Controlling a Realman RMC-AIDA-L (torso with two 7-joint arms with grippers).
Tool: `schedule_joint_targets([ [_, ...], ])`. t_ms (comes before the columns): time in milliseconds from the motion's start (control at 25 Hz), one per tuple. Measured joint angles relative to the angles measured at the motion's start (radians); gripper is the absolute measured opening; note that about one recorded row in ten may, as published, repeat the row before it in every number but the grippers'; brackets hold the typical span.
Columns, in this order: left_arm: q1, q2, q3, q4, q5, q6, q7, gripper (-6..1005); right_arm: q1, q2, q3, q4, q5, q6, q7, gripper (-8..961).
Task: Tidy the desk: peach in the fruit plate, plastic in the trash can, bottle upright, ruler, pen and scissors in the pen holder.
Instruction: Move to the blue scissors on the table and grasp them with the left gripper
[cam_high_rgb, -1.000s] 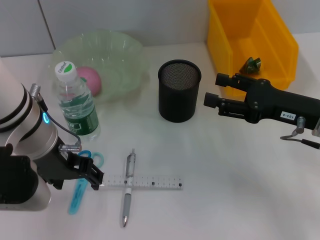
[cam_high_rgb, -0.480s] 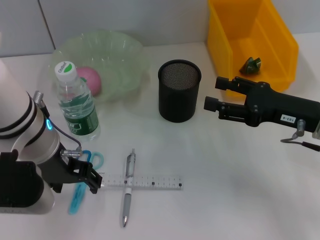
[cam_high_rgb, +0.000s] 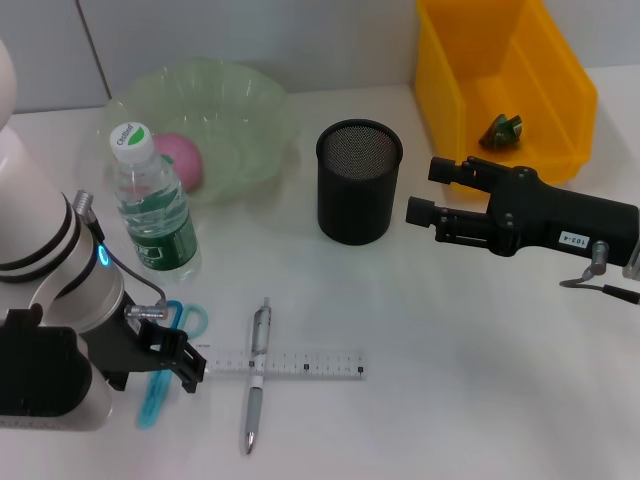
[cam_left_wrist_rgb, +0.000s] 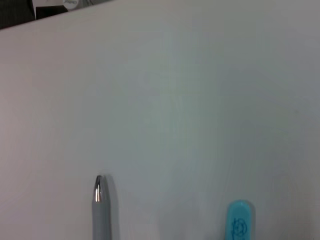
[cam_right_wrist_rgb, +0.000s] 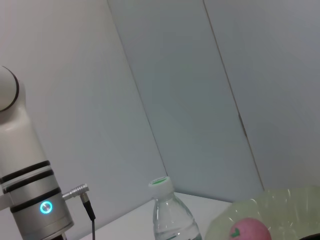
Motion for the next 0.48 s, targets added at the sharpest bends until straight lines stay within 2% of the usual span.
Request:
schedule_joint_targets([
  [480, -0.010, -0.005, 0.015, -0.002, -0.002, 0.000, -0.001, 797, -0.007, -0.001, 0.000, -0.009, 0.000, -0.009, 0.004, 825],
])
